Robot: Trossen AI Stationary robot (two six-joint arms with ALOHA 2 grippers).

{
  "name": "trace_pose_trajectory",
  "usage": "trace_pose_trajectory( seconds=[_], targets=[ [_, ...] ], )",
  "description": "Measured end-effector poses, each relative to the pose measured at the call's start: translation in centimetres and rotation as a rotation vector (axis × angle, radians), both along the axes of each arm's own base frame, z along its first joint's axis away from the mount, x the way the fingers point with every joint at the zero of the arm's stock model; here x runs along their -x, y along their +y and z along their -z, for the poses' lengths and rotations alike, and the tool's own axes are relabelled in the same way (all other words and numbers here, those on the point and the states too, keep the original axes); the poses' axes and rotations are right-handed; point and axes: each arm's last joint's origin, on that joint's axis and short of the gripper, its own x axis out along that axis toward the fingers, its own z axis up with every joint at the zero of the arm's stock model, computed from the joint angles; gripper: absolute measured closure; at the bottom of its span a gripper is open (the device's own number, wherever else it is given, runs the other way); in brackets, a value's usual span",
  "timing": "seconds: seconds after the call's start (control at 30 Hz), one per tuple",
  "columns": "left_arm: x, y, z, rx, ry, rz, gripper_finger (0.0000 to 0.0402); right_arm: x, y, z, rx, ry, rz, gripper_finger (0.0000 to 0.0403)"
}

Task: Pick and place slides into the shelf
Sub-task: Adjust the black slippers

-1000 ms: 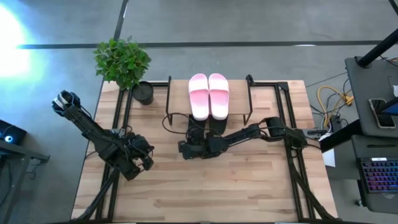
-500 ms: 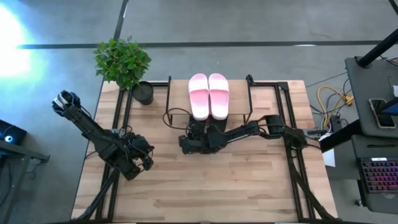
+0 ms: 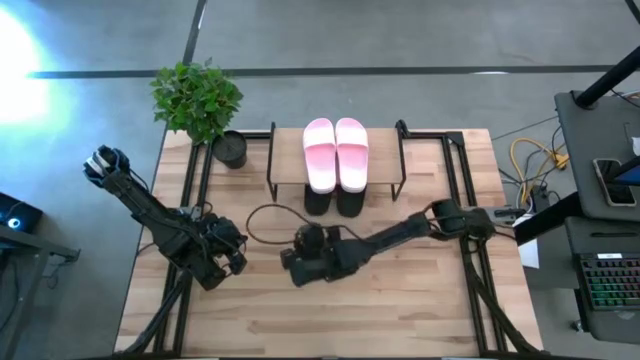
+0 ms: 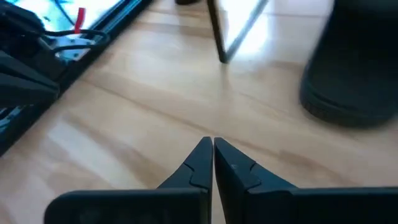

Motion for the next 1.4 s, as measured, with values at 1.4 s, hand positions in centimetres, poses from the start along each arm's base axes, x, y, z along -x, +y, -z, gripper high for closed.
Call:
trace_pose_trajectory(
  seconds=[1.4],
  targets=[
    [-0.1, -0.1, 0.2, -0.006, 0.014, 0.001, 0.0402, 7.2, -4.9, 4.6, -0.109, 0.383, 0.469, 0.0394]
  ],
)
